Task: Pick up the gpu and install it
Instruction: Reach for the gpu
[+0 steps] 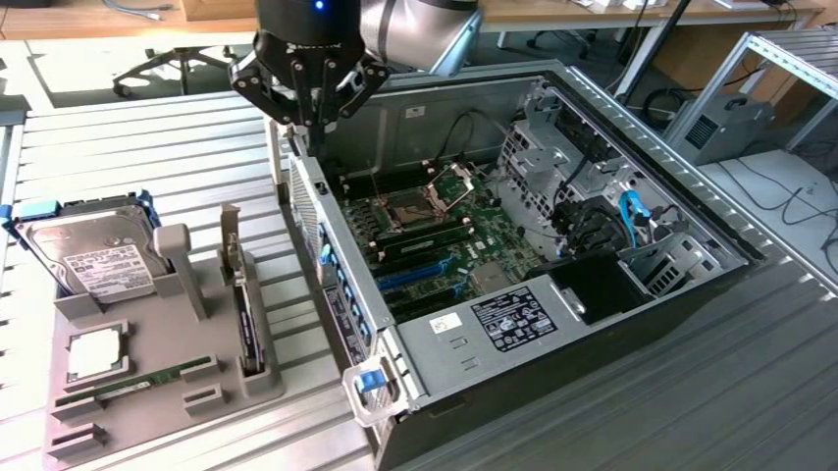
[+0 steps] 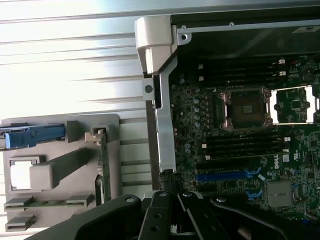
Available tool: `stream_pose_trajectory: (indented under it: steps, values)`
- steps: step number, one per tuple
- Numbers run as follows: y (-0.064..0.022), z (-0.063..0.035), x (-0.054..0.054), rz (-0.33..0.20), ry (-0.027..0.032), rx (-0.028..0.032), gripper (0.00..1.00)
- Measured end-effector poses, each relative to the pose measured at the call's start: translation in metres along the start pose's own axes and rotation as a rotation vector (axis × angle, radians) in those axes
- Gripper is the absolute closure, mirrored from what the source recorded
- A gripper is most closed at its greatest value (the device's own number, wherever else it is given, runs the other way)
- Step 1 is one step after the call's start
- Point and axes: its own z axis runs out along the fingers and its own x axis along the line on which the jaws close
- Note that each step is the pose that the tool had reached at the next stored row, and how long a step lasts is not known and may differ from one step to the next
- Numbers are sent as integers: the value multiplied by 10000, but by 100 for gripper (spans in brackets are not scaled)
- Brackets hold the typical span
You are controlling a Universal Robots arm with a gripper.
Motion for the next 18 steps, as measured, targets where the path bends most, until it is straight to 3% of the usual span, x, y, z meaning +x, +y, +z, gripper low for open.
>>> stream_pose_trajectory:
  steps: [18]
  values:
    - [-6,-2,75,0,0,1,89]
